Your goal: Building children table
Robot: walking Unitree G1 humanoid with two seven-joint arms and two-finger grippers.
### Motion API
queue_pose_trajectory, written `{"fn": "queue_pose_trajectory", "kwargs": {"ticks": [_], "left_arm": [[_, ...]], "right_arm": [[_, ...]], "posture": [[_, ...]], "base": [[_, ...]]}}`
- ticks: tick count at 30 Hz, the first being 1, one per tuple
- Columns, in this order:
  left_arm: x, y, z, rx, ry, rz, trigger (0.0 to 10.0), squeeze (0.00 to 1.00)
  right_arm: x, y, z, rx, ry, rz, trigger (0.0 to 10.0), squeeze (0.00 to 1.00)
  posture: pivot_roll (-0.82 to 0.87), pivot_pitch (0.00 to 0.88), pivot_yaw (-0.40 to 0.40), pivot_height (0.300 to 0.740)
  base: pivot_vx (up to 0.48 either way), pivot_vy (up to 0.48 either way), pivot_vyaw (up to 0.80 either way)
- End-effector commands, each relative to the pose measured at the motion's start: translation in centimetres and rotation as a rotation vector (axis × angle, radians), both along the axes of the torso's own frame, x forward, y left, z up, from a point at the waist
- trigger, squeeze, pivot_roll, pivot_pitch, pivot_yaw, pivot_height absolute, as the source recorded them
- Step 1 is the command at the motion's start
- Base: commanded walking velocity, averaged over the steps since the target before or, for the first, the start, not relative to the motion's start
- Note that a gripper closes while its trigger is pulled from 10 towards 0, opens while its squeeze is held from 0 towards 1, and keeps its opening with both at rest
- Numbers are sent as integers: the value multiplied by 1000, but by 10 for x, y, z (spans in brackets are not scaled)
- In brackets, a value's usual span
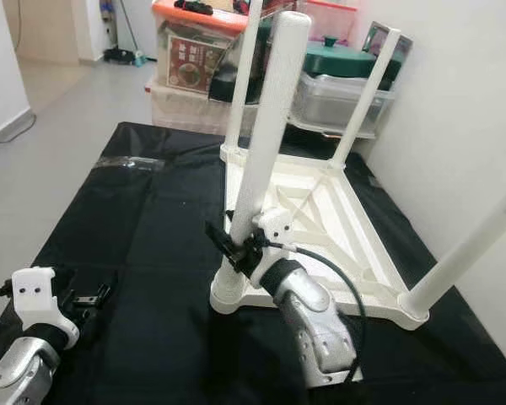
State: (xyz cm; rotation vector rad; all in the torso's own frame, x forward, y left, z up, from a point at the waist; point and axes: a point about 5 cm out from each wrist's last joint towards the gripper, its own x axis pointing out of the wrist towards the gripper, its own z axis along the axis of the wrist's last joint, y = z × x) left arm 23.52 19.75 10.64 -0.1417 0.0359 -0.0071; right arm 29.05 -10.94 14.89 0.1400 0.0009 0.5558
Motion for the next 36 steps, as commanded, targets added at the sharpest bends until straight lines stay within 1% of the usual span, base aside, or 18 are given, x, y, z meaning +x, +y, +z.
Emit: {"fn": "queue_pose_trajectory", "kwargs": {"ticks": [1,2,3,4,6,8,9,14,15,16,17,21,25,30,36], "left_arm": [[2,0,-3,-9,20,-6,10000,0],[4,2,-2,-4,19,-5,10000,0],[4,2,-2,-4,19,-5,10000,0],[6,4,-1,2,15,-3,10000,0],[8,6,-1,10,13,2,10000,0],[9,7,-1,12,13,4,10000,0],[10,7,-1,13,16,6,10000,0],[9,6,-2,15,19,6,10000,0],[10,6,-3,15,21,10,10000,0],[10,6,-3,15,21,10,10000,0],[10,6,-3,14,22,13,10000,0],[11,6,-3,16,24,11,10000,0],[12,7,-3,19,24,15,10000,0],[12,8,-4,21,26,17,10000,0],[15,7,-3,20,23,13,10000,0]], "right_arm": [[-5,-11,-55,-67,310,-115,0,0],[-3,-15,-58,-57,347,-168,0,0],[-3,-15,-58,-57,347,-168,0,0],[-2,-17,-58,-50,357,-197,0,0],[-4,-18,-61,-55,397,-234,0,0],[-5,-19,-63,-56,416,-254,0,0],[-4,-22,-69,-37,473,-295,0,0],[-3,-23,-70,-19,488,-310,0,0],[-3,-23,-70,18,512,-322,0,0],[-3,-23,-70,18,512,-322,0,0],[-2,-22,-70,58,545,-334,0,0],[-1,-22,-70,85,576,-359,0,0],[-2,-22,-70,94,580,-377,0,0],[-2,-22,-67,130,581,-386,0,0],[-3,-24,-66,139,596,-396,0,0]], "posture": [[218,0,-127,740],[218,0,-127,740],[218,0,-127,740],[215,0,-124,740],[214,0,-126,740],[214,0,-126,740],[213,0,-125,740],[212,0,-126,740],[210,0,-125,740],[210,0,-125,740],[207,0,-122,740],[205,0,-118,740],[205,0,-117,740],[197,0,-112,740],[198,0,-115,740]], "base": [[0,0,0],[0,0,0],[0,0,0],[0,0,0],[0,0,0],[0,0,0],[0,0,0],[0,0,0],[0,0,0],[0,0,0],[0,0,0],[0,0,0],[0,0,0],[0,0,0],[0,0,0]]}}
